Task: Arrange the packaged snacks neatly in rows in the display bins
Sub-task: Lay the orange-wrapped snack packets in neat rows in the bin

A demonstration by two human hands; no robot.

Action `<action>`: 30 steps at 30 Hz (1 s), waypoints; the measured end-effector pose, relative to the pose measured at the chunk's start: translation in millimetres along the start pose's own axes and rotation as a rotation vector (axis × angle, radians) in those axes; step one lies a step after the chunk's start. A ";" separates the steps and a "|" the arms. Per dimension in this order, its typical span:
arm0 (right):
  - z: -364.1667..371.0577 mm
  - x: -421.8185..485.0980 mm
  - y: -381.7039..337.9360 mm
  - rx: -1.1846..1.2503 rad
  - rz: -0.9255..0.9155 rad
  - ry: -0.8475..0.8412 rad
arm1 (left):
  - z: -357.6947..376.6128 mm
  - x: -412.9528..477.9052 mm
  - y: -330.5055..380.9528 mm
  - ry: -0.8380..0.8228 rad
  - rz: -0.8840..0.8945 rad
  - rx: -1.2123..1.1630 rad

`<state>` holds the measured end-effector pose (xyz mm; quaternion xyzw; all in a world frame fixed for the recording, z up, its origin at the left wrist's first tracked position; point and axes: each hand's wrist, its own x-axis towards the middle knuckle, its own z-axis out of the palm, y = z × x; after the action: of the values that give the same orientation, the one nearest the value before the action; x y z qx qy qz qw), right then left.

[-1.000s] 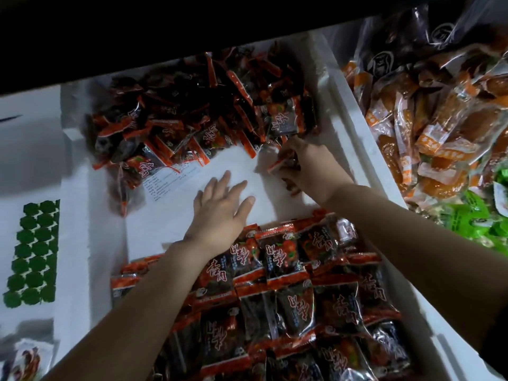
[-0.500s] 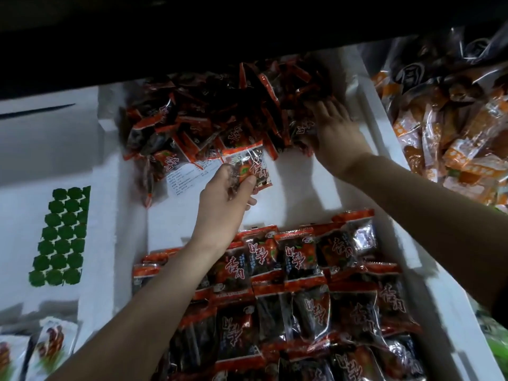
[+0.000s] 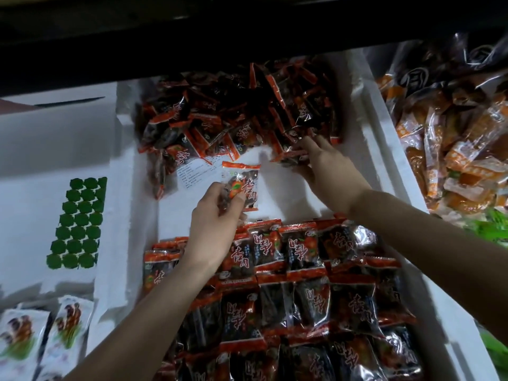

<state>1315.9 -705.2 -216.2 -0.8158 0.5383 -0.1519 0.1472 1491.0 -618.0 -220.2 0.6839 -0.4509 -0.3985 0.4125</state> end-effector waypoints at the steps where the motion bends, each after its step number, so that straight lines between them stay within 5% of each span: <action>1: -3.3 -7.7 -6.8 0.043 -0.017 -0.032 | -4.3 -3.4 -1.0 0.012 -0.005 -0.002; 11: -5.1 -66.7 -68.5 0.498 0.002 -0.292 | -73.7 -52.2 -12.0 0.225 0.030 0.002; 22: 31.3 -101.0 -126.8 0.285 -0.425 -0.815 | -112.3 -108.9 -12.5 0.322 0.137 0.150; 30: 58.2 -135.0 -145.9 0.147 -0.368 -0.695 | -117.6 -132.4 -21.4 0.282 0.112 0.116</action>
<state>1410.7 -521.0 -222.4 -0.8886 0.2888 0.0713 0.3491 1568.5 -463.4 -176.8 0.7294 -0.4481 -0.2481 0.4534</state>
